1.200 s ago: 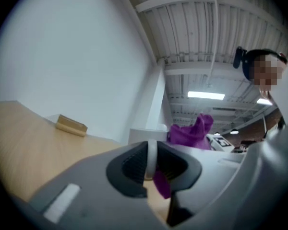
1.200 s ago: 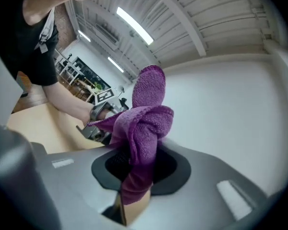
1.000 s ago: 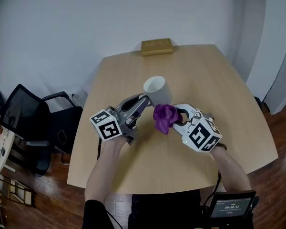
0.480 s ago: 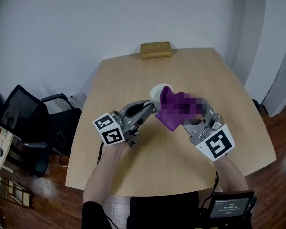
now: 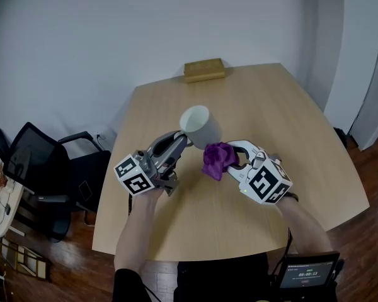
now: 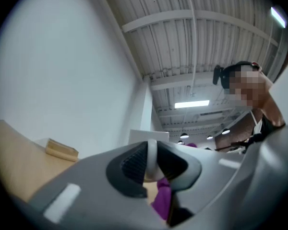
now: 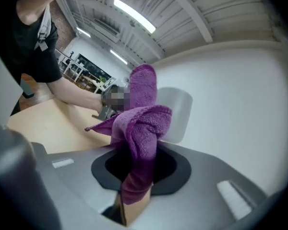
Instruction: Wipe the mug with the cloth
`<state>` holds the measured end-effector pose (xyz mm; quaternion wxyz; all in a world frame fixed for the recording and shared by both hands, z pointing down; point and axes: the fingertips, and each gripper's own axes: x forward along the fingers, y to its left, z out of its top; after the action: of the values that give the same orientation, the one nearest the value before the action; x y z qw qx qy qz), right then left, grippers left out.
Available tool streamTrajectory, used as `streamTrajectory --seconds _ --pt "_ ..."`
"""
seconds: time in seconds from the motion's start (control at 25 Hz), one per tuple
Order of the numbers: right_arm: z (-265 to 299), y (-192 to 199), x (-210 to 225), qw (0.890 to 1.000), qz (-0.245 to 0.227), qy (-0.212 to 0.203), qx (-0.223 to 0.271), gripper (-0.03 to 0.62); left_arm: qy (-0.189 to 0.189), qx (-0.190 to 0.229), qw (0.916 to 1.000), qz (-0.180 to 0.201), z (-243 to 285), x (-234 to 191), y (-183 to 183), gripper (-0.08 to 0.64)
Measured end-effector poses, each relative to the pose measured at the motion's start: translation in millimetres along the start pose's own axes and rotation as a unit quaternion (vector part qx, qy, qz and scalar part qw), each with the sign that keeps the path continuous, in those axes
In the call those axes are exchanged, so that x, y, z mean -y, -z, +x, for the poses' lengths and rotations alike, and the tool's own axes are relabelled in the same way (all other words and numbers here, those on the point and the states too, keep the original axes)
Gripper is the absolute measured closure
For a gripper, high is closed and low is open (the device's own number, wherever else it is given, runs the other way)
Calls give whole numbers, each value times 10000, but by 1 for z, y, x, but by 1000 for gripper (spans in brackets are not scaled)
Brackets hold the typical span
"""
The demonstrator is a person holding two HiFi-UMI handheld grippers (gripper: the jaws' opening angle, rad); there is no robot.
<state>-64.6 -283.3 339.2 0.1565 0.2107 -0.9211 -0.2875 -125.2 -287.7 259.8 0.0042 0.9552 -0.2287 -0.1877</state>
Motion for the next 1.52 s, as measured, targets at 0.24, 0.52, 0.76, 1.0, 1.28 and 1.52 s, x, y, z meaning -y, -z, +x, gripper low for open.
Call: streamTrajectory --seconds 0.24,0.52,0.76,1.0,1.28,1.52 --pt "-47 -46 49 9854 733 694 1372 522 146 134 9994 273 -3 4 -7 485" --pt "-82 -98 42 9674 360 1026 2287 522 476 -123 9976 481 13 30 10 483" --pt "-61 -82 32 9761 511 768 1969 522 648 106 9966 508 10 36 1 483" --pt "-26 -40 20 9896 733 302 1201 522 565 508 9947 697 -6 26 -22 480" --pt "-50 -40 52 9778 1136 582 1664 522 775 549 9928 724 -12 27 -21 483" --pt "-96 -98 60 9415 1249 509 3088 522 1119 291 9886 969 -1 50 -10 483"
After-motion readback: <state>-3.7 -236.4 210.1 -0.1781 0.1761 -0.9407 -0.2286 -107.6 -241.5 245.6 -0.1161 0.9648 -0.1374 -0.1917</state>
